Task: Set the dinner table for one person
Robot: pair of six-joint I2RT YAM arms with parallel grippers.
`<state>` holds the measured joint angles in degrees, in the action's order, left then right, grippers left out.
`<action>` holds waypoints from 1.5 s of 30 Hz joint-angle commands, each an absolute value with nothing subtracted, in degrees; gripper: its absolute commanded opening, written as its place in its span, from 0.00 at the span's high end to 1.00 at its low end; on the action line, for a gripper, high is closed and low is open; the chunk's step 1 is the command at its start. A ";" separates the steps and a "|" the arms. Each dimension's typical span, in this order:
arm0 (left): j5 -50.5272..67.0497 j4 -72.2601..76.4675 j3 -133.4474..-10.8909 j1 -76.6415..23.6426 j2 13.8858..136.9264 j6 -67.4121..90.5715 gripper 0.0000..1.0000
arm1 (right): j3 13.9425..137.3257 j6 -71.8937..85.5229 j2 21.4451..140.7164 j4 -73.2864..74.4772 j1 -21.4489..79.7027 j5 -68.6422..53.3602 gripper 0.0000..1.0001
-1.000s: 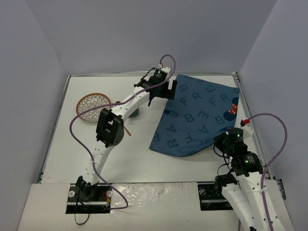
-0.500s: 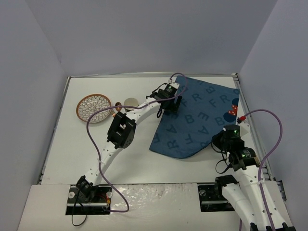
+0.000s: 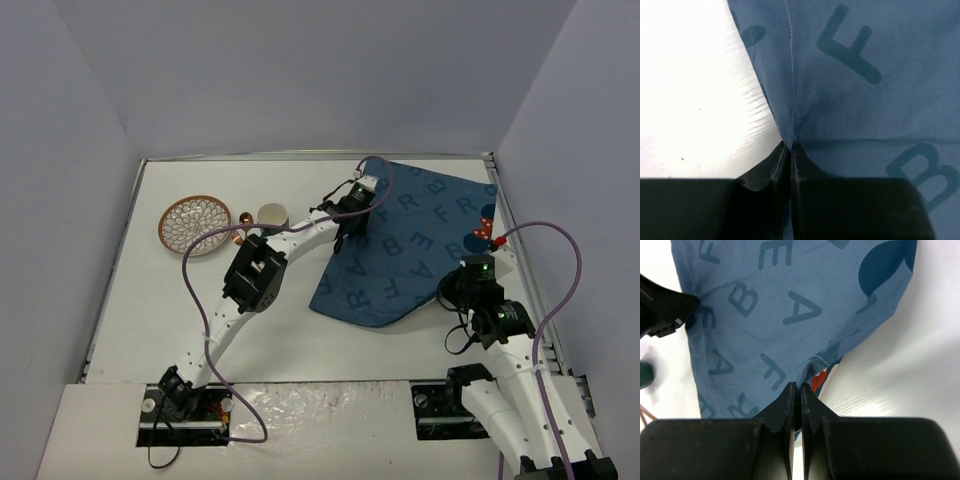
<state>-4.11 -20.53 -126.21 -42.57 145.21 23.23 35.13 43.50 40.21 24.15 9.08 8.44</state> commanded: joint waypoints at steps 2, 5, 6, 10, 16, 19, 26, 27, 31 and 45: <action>-8.69 -24.99 -119.13 -36.22 138.86 30.58 1.00 | 40.43 39.74 49.30 16.36 9.41 13.97 1.00; -9.71 -22.25 -112.36 -32.06 133.15 34.61 1.00 | 46.45 36.77 56.25 15.24 8.65 16.06 1.00; -9.92 -21.21 -109.02 -31.21 131.28 35.69 1.00 | 48.32 36.09 59.29 14.99 8.21 17.16 1.00; -10.08 -18.55 -101.58 -31.56 125.18 39.28 1.00 | 53.71 34.14 64.70 14.34 3.17 19.50 1.00; -4.92 -9.99 -86.57 -36.62 117.79 52.08 1.00 | 50.66 39.51 64.83 14.68 -4.88 19.37 0.93; -3.13 -6.69 -83.96 -39.78 116.64 53.95 0.87 | 47.57 40.07 63.45 14.42 -6.34 19.81 0.67; -0.01 -11.51 -97.28 -42.95 123.69 45.80 0.62 | 45.36 36.78 61.68 12.42 -6.48 16.39 0.33; 0.00 -12.58 -99.16 -42.53 125.00 45.08 0.58 | 45.65 35.59 61.53 11.95 -6.28 15.27 0.29; -0.67 -15.32 -102.68 -41.70 124.32 41.60 0.32 | 47.37 32.46 61.26 11.10 -4.39 12.61 0.24; -2.05 -26.41 -126.17 -34.17 133.41 12.39 0.09 | 41.22 36.05 75.60 -3.64 -1.70 2.87 0.23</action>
<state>-2.82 -23.09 -116.61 -36.54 129.42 25.04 43.51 34.21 71.70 5.41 -3.45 8.20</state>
